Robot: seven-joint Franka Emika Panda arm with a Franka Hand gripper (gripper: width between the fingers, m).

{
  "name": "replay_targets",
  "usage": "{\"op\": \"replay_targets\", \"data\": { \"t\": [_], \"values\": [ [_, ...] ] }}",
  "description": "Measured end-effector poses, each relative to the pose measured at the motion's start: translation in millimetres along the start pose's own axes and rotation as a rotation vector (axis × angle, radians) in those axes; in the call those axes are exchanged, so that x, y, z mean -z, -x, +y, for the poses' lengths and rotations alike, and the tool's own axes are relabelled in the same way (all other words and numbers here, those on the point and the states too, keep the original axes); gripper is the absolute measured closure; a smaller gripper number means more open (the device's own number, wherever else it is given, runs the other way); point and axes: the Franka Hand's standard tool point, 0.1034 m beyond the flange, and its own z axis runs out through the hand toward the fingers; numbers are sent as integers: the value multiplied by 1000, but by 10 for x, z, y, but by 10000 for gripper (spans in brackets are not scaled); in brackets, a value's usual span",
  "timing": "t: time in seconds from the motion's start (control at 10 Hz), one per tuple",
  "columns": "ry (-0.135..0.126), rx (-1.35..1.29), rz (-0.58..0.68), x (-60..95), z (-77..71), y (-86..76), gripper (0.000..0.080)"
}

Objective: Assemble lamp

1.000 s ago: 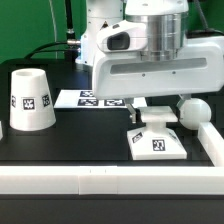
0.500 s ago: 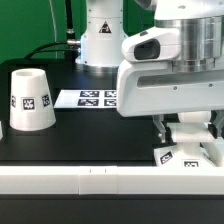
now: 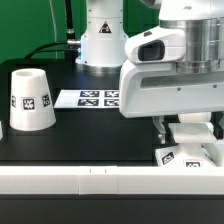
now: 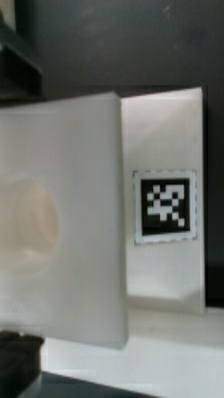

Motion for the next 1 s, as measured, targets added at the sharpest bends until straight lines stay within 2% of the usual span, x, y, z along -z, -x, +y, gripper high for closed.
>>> {"op": "replay_targets", "data": {
  "t": [0.1,0.2,0.4,0.6,0.7,0.9,1.0],
  "values": [
    [0,0,0,0,0,0,128],
    [0,1,0,-1,0,0,104],
    [0,1,11,23,5,45,101],
    [2,-15,-3,164,38,566,100],
    [3,-14,-11,201,6,763,100],
    [3,-38,-27,153,-166,1151,100],
    [2,-35,-36,130,-280,1269,100]
  ]
}}
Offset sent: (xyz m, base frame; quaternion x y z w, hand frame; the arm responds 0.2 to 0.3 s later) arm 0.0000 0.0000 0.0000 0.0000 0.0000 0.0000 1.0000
